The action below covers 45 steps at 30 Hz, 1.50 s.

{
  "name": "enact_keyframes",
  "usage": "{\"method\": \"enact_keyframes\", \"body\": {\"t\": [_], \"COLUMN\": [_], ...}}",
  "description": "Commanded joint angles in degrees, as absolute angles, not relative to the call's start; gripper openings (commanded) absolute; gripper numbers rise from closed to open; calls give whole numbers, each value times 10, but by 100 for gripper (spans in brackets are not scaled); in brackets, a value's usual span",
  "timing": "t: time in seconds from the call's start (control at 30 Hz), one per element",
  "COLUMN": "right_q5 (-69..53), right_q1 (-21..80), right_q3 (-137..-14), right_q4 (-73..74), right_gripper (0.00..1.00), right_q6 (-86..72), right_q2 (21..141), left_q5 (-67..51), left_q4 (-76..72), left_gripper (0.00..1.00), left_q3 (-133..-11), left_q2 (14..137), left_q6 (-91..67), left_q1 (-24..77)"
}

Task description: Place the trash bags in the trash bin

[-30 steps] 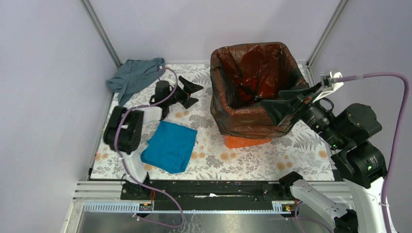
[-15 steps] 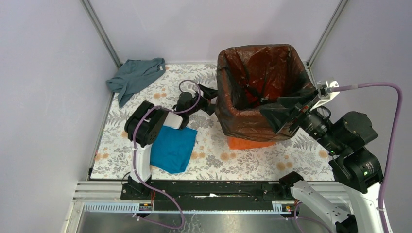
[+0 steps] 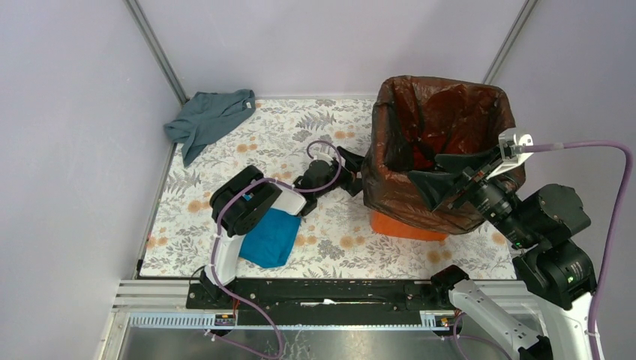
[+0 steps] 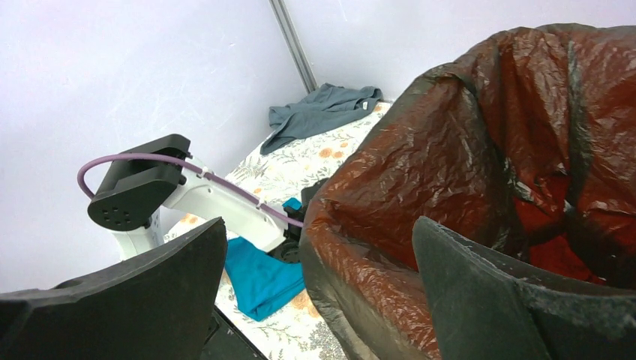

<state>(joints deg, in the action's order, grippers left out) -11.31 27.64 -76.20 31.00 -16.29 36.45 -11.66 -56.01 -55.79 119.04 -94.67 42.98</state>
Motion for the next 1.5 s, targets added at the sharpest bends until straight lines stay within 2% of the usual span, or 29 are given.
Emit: {"method": "enact_keyframes", "body": {"t": [0.0,0.13,0.4,0.9,1.13,1.33,1.47], "right_q5": [-97,-89,-73,-66,-54,-44,-25], "right_q1": [279,279,279,279,279,279,279], "right_q3": [-759,-760,-750,-744,-750,-753,-774], "right_q4": [298,301,301,309,318,327,341], "right_gripper": [100,100,100,100,100,100,100], "right_q6": [-162,-165,-169,-184,-179,-176,-172], "right_q2": [351,337,315,293,290,291,298], "left_q5": [-58,-44,-56,-101,-120,-121,-110], "left_q4": [-587,-581,-582,-580,-587,-594,-499], "left_gripper": [98,99,99,98,99,99,99], "left_q3": [-582,-581,-456,-595,-605,-542,-480], "left_q2": [1189,1183,1107,1214,1220,1160,1040], "left_q6": [-976,-973,-947,-957,-956,-924,-840], "left_q1": [471,487,489,591,591,559,536]}}
